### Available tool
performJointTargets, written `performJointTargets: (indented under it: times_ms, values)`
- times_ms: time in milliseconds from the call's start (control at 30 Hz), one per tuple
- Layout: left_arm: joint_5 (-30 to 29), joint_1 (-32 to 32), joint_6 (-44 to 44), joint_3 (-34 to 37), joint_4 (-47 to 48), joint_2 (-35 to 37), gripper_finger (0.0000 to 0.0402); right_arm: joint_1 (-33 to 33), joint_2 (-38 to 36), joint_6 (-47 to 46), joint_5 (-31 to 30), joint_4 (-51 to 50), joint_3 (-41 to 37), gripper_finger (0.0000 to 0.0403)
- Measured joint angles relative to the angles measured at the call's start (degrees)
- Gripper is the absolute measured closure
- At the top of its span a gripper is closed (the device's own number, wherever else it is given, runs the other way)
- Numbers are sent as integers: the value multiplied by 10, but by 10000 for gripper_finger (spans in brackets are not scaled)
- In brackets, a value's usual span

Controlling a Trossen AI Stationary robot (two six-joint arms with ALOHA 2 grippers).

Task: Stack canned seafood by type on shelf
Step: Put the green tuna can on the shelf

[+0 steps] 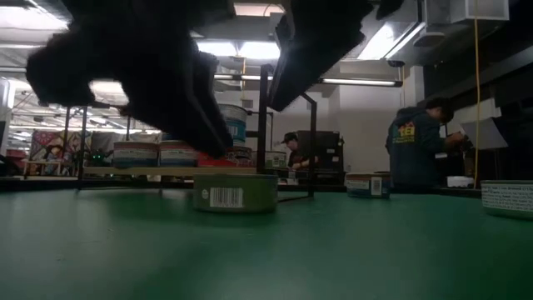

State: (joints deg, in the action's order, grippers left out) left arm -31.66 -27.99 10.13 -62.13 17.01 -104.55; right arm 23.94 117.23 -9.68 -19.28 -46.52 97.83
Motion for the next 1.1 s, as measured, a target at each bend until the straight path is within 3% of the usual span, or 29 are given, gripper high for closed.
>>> performJointTargets:
  times_ms: [200, 567, 867, 1100]
  values:
    - [8, 8, -15, 0, -3, -21, 269, 1, 0, 8, 31, -8, -1, 194]
    - [16, 12, -18, 0, 0, -42, 276, 16, 0, 36, 8, -40, -1, 194]
    - [5, 12, -32, -1, 2, -42, 388, 24, 0, 80, 0, 131, -97, 194]
    - [9, 13, -1, 0, 3, -37, 398, 31, 0, 146, -79, 231, -169, 194]
